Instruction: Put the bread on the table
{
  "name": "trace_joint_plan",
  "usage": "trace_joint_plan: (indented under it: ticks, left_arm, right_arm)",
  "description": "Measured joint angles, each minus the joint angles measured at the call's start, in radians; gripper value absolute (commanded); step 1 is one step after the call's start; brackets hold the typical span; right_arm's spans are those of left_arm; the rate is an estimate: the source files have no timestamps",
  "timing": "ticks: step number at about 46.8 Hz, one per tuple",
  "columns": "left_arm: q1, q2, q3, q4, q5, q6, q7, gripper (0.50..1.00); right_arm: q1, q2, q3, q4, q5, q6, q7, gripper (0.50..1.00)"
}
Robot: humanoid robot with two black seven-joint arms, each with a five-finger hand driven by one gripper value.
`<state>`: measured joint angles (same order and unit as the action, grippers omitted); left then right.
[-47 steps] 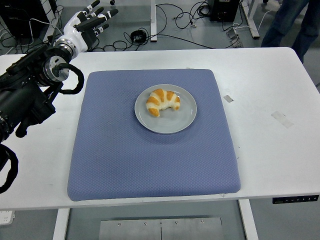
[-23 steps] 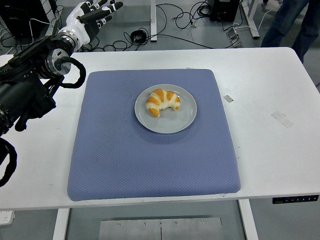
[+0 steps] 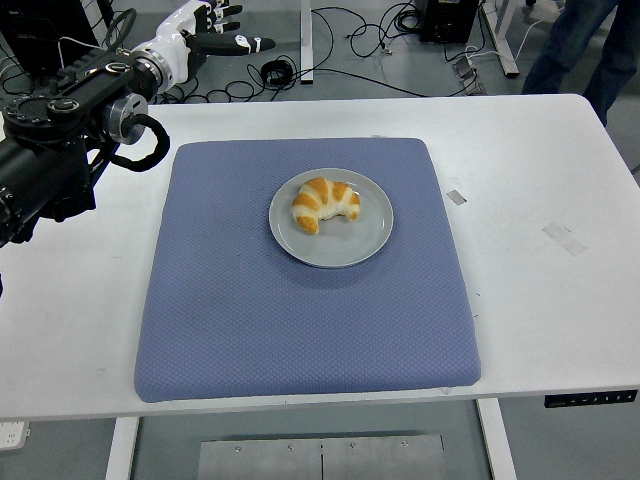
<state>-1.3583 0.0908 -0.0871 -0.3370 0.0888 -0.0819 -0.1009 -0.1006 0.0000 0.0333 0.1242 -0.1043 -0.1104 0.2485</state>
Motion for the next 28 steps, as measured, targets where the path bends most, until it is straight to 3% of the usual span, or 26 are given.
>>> trace_joint_plan:
  ticks: [12, 28]
  left_arm:
    - [-0.074, 0.109, 0.059, -0.254, 0.266, 0.026, 0.088, 0.971]
    - [-0.101, 0.125, 0.094, -0.368, 0.576, 0.042, 0.221, 0.972]
  right_arm:
    - [-0.001, 0.0, 0.0, 0.0, 0.0, 0.0, 0.0, 1.0]
    - [-0.001, 0.0, 0.0, 0.0, 0.0, 0.0, 0.0, 1.0]
